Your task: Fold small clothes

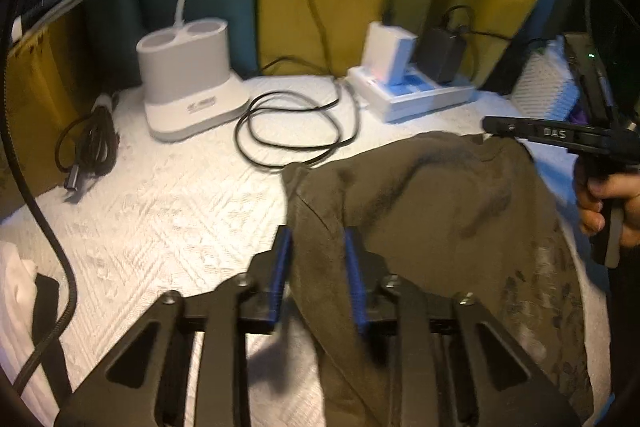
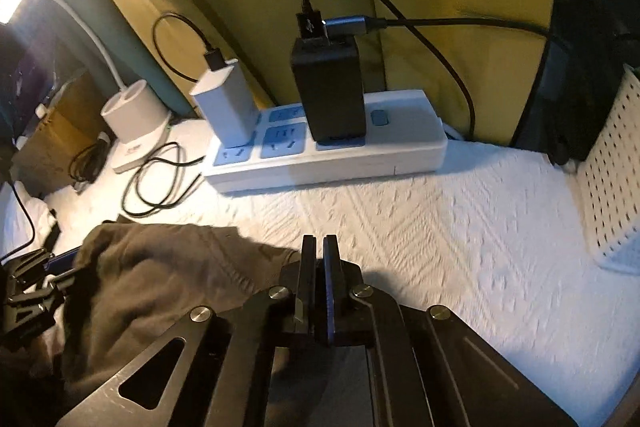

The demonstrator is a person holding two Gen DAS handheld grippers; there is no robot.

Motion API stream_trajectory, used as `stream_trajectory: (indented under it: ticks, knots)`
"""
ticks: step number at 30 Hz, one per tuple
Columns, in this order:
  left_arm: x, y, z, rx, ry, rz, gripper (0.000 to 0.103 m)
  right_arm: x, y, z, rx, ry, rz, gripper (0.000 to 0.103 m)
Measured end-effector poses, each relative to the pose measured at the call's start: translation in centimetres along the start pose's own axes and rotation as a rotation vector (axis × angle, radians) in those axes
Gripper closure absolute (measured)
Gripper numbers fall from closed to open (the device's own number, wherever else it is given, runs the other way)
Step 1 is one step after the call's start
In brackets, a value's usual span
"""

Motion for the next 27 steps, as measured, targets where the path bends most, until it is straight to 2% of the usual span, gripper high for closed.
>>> stream_trajectory:
  ticks: [7,9,13,14,16,19,23,27]
  knots:
    - [0.5,0.3,0.4,0.03,0.013,-0.019,0.083,-0.5,-1.2,0.5,0.028,-0.134,-0.048,0.098]
    - [0.9,0.7,-0.1,0.02,0.031,-0.029,0.08,-0.9,-1.4,-0.2,0.015,-0.211,-0.057,0.098]
    - [1.7,1.0,-0.8,0.019,0.042,-0.062,0.079,-1.8,-1.9,-2.5,-0.017,-0.222,-0.027,0.098]
    - [1.8,1.0,-1.0,0.018,0.043,-0.069,0.077,-1.9,-2.1,-3.1,-0.023,-0.228,-0.025,0.098]
    - [2.1,1.3,-1.9,-0.005,0.045,-0.089,0.064,-2.0,-2.4,-4.1,-0.026,-0.228,-0.018,0.098]
    - [2.6,1.8,-3.3,-0.042,0.026,-0.115,0.054,-1.7,-3.1,-5.1,-0.027,-0.227,-0.022,0.098]
    - [2.2,1.9,-3.2,-0.029,0.013,-0.091,0.051,-1.5,-4.4,-5.2,-0.003,-0.255,-0.036,0.098]
    - [0.9,1.3,-1.1,0.045,-0.041,-0.051,0.05,-2.6,-6.4,-4.4,0.061,-0.333,-0.042,0.098]
Point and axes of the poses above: each gripper's, at about its wrist camera, not at the fingertips, and z roughly the way its jaws point, x to its left, y to its top, the point moved 3 cm from there along z, roughly the way its jaws point, and after that the axes turned 4 degrees about y, right-handed, at the moved point
